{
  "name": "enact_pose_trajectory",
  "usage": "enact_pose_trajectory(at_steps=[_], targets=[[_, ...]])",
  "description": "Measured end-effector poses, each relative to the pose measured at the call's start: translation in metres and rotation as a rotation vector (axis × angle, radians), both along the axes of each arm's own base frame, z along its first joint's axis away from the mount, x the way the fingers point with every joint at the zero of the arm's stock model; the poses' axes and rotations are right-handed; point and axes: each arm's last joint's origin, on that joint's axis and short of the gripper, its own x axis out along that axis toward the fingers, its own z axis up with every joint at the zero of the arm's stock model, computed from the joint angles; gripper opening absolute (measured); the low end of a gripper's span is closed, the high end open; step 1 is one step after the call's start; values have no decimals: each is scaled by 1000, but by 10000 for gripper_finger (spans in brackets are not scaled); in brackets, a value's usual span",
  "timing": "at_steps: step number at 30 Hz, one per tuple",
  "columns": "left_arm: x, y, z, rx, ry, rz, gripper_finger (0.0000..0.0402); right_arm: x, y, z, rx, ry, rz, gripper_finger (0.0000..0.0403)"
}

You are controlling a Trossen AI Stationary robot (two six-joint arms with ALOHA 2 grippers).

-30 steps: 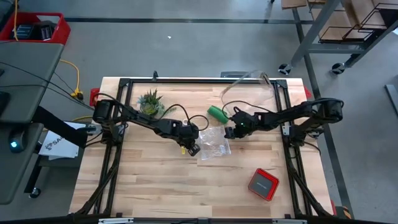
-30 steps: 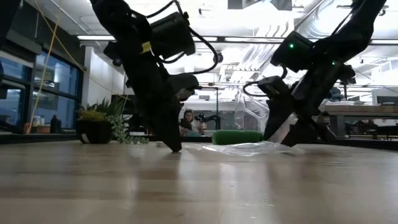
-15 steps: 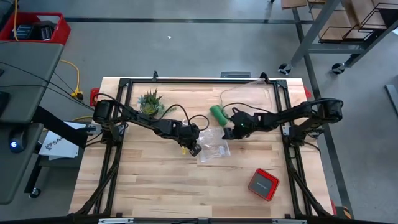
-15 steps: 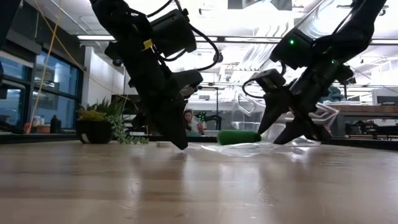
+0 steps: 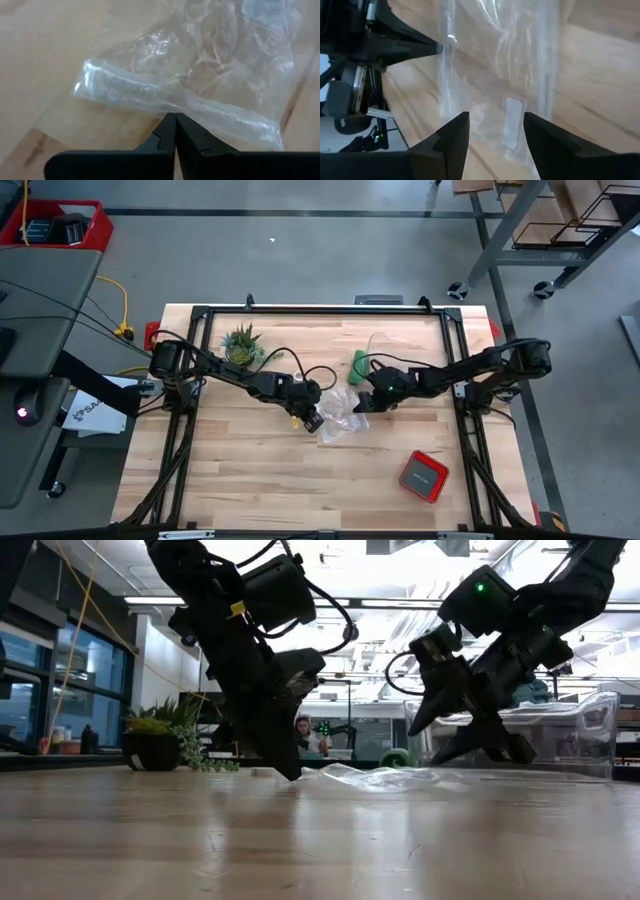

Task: Roll bandage
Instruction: Open the transparent zip bag

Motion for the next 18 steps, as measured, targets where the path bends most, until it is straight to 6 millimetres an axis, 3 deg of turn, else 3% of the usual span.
enact_pose_trajectory(at_steps=[8,18], targets=[[-1,-8,8,-26,-22,-87,0,6,7,9,34,-99,27,181],[-9,-5,35,146,-78,-142,0,13,6,45,5,-261,60,181]])
